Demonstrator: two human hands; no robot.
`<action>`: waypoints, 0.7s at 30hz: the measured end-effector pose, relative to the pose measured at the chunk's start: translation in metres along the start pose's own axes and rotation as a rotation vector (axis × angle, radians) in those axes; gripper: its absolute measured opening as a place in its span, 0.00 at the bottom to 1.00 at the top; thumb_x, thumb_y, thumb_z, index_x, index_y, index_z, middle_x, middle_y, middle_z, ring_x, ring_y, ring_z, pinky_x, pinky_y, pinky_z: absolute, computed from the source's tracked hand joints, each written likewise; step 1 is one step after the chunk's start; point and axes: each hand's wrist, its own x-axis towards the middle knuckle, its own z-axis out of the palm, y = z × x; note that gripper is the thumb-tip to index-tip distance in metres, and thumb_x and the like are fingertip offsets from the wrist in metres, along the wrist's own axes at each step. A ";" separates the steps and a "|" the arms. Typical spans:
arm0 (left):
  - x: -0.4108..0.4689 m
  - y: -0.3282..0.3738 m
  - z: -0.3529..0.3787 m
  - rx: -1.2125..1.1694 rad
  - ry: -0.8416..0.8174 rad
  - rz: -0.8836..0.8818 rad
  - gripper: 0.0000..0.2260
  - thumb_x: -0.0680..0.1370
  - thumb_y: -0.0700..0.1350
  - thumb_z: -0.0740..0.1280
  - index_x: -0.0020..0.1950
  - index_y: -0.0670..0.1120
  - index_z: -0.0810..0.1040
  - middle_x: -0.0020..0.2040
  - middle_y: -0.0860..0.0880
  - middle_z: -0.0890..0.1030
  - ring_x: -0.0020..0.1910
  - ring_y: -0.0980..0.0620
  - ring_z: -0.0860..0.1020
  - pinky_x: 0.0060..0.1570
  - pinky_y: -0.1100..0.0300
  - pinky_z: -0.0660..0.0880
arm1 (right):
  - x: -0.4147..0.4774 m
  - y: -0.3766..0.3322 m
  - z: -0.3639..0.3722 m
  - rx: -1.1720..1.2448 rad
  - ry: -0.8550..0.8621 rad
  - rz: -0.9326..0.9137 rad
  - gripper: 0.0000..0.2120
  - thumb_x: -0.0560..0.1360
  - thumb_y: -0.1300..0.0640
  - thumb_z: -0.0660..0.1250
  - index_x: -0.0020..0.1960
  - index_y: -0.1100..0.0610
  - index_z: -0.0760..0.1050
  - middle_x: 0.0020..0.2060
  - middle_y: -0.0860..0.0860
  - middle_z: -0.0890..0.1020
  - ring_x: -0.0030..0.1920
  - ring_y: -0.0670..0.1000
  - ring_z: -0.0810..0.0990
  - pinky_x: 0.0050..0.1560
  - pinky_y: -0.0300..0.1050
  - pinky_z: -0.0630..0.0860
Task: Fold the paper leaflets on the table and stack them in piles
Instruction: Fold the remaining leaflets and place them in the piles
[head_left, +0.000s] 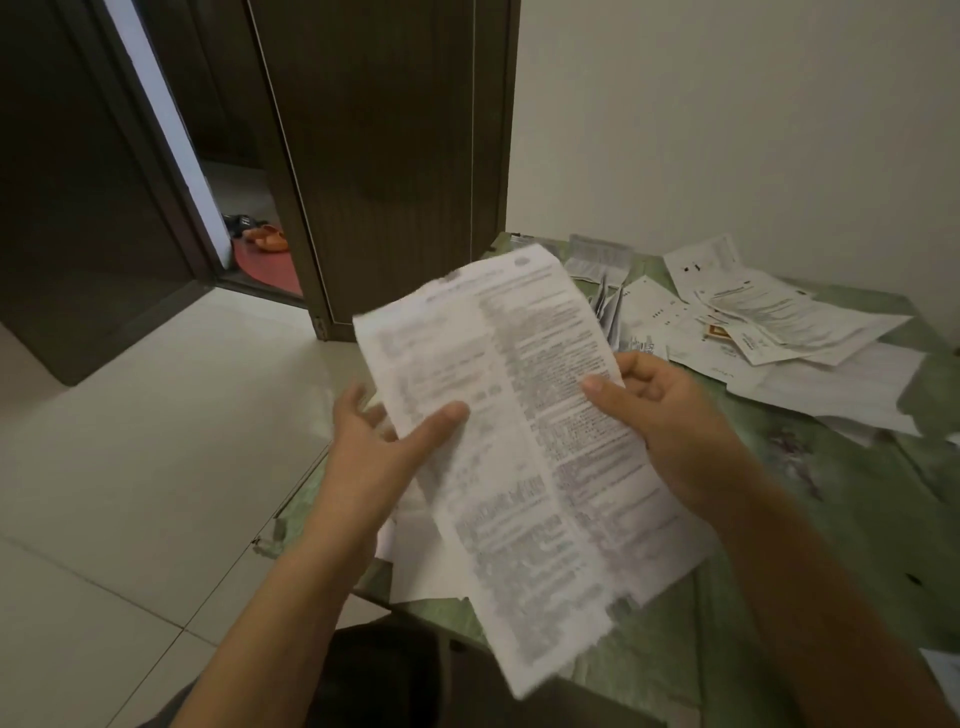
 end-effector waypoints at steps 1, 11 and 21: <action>-0.002 0.001 -0.001 -0.048 -0.070 -0.066 0.39 0.61 0.56 0.77 0.67 0.45 0.68 0.56 0.51 0.81 0.51 0.50 0.82 0.53 0.51 0.77 | 0.001 0.002 0.002 0.059 0.022 0.004 0.11 0.67 0.57 0.69 0.48 0.60 0.76 0.45 0.57 0.85 0.46 0.56 0.84 0.47 0.48 0.81; -0.011 0.009 0.002 0.017 -0.155 -0.079 0.07 0.78 0.43 0.64 0.53 0.46 0.80 0.47 0.50 0.85 0.46 0.48 0.83 0.51 0.47 0.79 | 0.003 0.011 0.006 0.122 -0.015 0.137 0.11 0.76 0.61 0.64 0.57 0.61 0.72 0.50 0.57 0.83 0.49 0.57 0.83 0.50 0.53 0.80; -0.007 0.016 -0.007 -0.109 -0.158 -0.072 0.06 0.71 0.36 0.68 0.38 0.45 0.83 0.37 0.45 0.83 0.35 0.49 0.81 0.34 0.60 0.79 | 0.000 0.012 0.004 0.055 -0.105 0.087 0.16 0.76 0.71 0.58 0.41 0.57 0.80 0.48 0.60 0.81 0.47 0.58 0.80 0.42 0.45 0.81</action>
